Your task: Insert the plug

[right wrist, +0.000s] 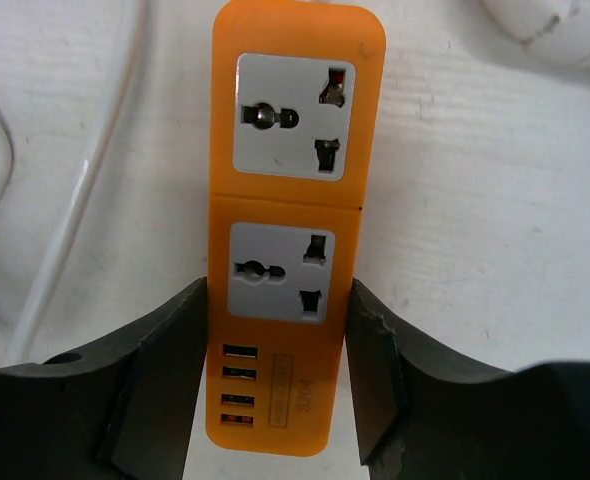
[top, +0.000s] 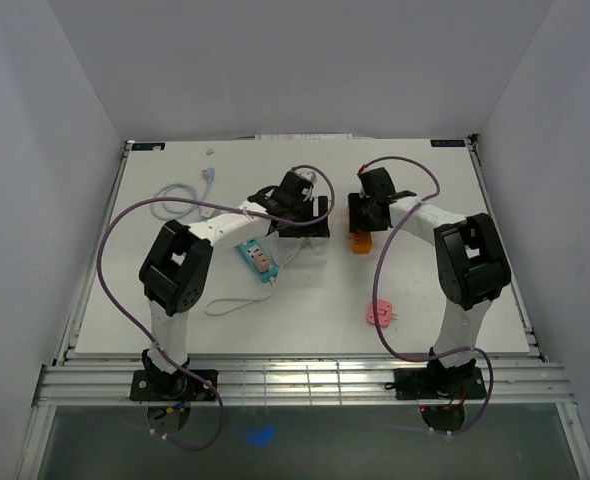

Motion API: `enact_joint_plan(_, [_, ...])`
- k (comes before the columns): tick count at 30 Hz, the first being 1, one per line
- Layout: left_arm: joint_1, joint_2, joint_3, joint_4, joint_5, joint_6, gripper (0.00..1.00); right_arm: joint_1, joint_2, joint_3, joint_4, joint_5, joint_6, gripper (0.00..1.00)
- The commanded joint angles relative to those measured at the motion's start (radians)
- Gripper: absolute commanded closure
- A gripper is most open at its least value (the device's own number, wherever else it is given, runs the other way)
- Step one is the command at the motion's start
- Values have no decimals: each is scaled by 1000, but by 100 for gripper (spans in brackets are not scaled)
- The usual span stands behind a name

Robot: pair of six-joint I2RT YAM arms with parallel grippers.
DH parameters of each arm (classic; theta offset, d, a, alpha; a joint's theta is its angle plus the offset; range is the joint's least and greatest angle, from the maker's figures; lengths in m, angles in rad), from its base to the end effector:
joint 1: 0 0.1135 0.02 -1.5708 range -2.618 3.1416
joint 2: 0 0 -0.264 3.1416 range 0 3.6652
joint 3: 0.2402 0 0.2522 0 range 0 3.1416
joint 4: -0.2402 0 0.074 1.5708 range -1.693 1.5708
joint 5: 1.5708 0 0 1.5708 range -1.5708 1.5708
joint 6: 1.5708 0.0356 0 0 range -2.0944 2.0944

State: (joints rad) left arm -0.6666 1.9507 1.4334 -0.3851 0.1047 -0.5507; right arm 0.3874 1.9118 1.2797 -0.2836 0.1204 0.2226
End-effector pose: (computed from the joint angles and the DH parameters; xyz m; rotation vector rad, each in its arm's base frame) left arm 0.3343 -0.2677 0.2038 0.1964 2.5742 -0.6234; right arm 0.3794 0.1502 0.1793 -0.1535 2.4757 0.1105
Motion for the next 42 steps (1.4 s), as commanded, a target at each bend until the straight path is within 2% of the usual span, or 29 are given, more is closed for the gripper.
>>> enact_joint_plan(1, [-39, 4, 86, -26, -144, 83, 9, -24, -115, -121, 6, -34, -2, 67])
enact_joint_plan(6, [-80, 105, 200, -83, -220, 161, 12, -68, -223, -262, 27, -64, -12, 69])
enact_joint_plan(8, [-87, 132, 246, -89, -215, 170, 15, -79, -275, -318, 29, -88, -12, 72])
enact_joint_plan(14, [-85, 246, 332, -107, -189, 176, 22, -96, -405, -411, 26, -91, -2, 73])
enact_joint_plan(17, [-80, 298, 370, -142, -226, 158, 34, -99, -441, -428, 12, -105, -2, 73])
enact_joint_plan(23, [27, 292, 328, -187, -270, 117, 75, -97, -508, -480, 12, -186, -14, 78])
enact_joint_plan(27, [140, 208, 231, -182, -338, 112, 78, -50, -539, -516, 15, -217, -17, 79])
enact_joint_plan(31, [220, 139, 156, -192, -370, 87, 71, 30, -537, -531, 20, -208, 6, 79])
enact_joint_plan(32, [232, 128, 130, -192, -361, 81, 56, 51, -534, -533, 21, -205, 14, 79])
enact_joint_plan(34, [254, 100, 113, -190, -349, 75, 41, 113, -531, -530, 21, -191, 34, 79])
enact_joint_plan(35, [256, 93, 105, -190, -347, 75, 29, 139, -530, -528, 21, -182, 41, 78])
enact_joint_plan(39, [254, 56, 107, -186, -287, 75, 16, 143, -527, -513, 21, -183, 55, 72])
enact_joint_plan(41, [254, 27, 108, -186, -254, 75, 11, 146, -519, -490, 9, -183, 55, 61])
enact_joint_plan(42, [249, 16, 108, -186, -228, 77, 3, 146, -508, -484, 3, -176, 54, 49])
